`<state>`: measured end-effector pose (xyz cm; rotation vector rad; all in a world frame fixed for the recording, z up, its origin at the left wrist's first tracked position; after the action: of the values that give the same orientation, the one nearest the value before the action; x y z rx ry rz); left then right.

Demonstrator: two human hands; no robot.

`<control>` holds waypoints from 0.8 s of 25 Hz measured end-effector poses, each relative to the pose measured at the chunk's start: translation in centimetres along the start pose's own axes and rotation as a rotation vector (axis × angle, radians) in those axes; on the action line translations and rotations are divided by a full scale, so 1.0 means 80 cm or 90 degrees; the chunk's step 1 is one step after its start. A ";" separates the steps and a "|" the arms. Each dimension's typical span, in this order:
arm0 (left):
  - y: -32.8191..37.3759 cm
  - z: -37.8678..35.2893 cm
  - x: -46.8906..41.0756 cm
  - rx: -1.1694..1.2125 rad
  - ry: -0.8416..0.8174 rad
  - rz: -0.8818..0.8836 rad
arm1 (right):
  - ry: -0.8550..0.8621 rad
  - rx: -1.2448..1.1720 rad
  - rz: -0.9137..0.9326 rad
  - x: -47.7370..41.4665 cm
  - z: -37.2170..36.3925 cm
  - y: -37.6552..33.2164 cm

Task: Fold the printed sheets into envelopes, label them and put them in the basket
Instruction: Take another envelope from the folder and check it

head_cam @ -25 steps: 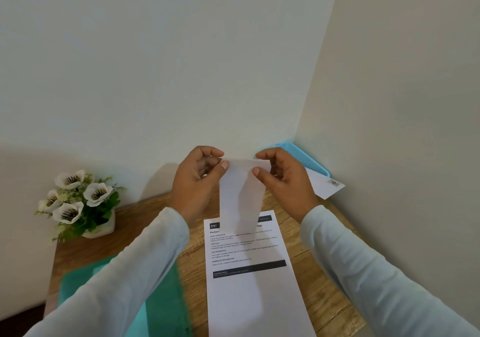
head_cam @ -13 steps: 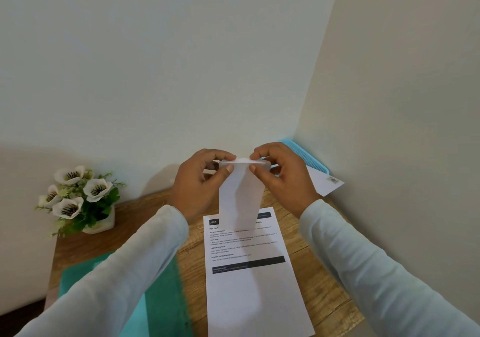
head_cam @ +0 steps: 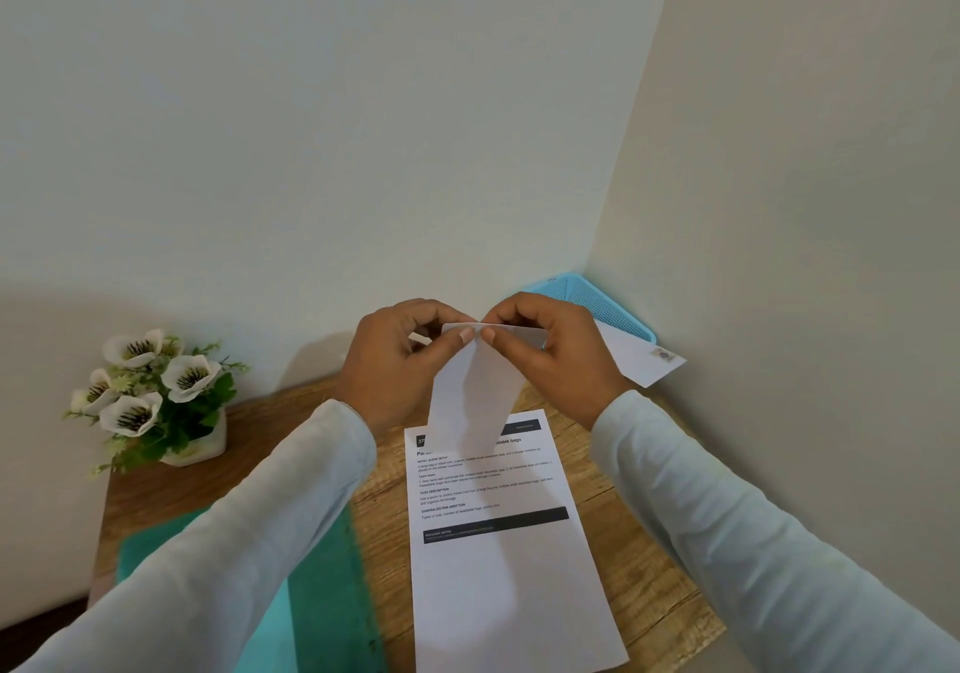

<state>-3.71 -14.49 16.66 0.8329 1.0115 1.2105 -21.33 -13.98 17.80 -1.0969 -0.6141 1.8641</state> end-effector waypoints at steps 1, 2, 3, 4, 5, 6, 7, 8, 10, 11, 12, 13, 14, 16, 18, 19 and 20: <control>0.001 0.000 0.000 0.007 0.000 -0.003 | 0.004 -0.006 0.005 -0.001 0.001 -0.003; 0.000 0.002 -0.001 0.030 0.004 0.002 | 0.016 -0.022 0.007 -0.004 0.004 -0.005; -0.003 0.004 -0.002 0.079 0.011 0.016 | 0.030 -0.050 0.003 -0.008 0.010 -0.004; -0.010 0.007 -0.003 0.151 0.022 0.040 | 0.038 -0.082 -0.008 -0.012 0.015 0.001; -0.021 0.010 -0.001 0.228 0.039 0.072 | 0.029 -0.105 -0.029 -0.014 0.017 0.009; -0.035 0.011 0.001 0.297 0.057 0.109 | -0.006 -0.109 -0.060 -0.014 0.013 0.020; -0.052 0.009 0.005 0.352 0.071 0.151 | -0.062 -0.099 -0.100 -0.010 0.003 0.033; -0.072 0.006 0.011 0.390 0.082 0.196 | -0.123 -0.083 -0.143 0.000 -0.010 0.048; -0.116 -0.004 0.026 0.402 0.099 0.272 | -0.199 -0.030 -0.203 0.022 -0.031 0.078; -0.139 -0.007 0.036 0.360 0.108 0.300 | -0.214 0.003 -0.216 0.030 -0.037 0.091; -0.160 -0.009 0.048 0.285 0.113 0.323 | -0.223 0.041 -0.222 0.037 -0.042 0.104; -0.181 -0.011 0.059 0.198 0.107 0.343 | -0.229 0.082 -0.224 0.042 -0.047 0.117; -0.200 -0.013 0.070 0.115 0.093 0.360 | -0.236 0.124 -0.224 0.048 -0.052 0.129; -0.231 -0.019 0.086 -0.033 0.048 0.376 | -0.257 0.179 -0.230 0.060 -0.067 0.152; -0.248 -0.025 0.093 -0.187 0.001 0.369 | -0.282 0.199 -0.252 0.074 -0.085 0.173; -0.252 -0.027 0.094 -0.264 -0.017 0.361 | -0.297 0.217 -0.262 0.079 -0.094 0.182; -0.253 -0.029 0.093 -0.338 -0.031 0.351 | -0.311 0.239 -0.269 0.084 -0.100 0.189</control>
<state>1.45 -10.77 -4.12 0.7255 0.3786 1.8127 -22.45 -15.95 -0.45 -0.2354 -0.6692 1.7709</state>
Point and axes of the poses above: each hand's wrist, its own x-axis away from the middle knuckle, its own z-axis out of the back of the hand, y = z × x, the point moved 9 cm from there along -x, towards the middle knuckle, and after that the axes turned 9 degrees about z, right-handed, at the moved point
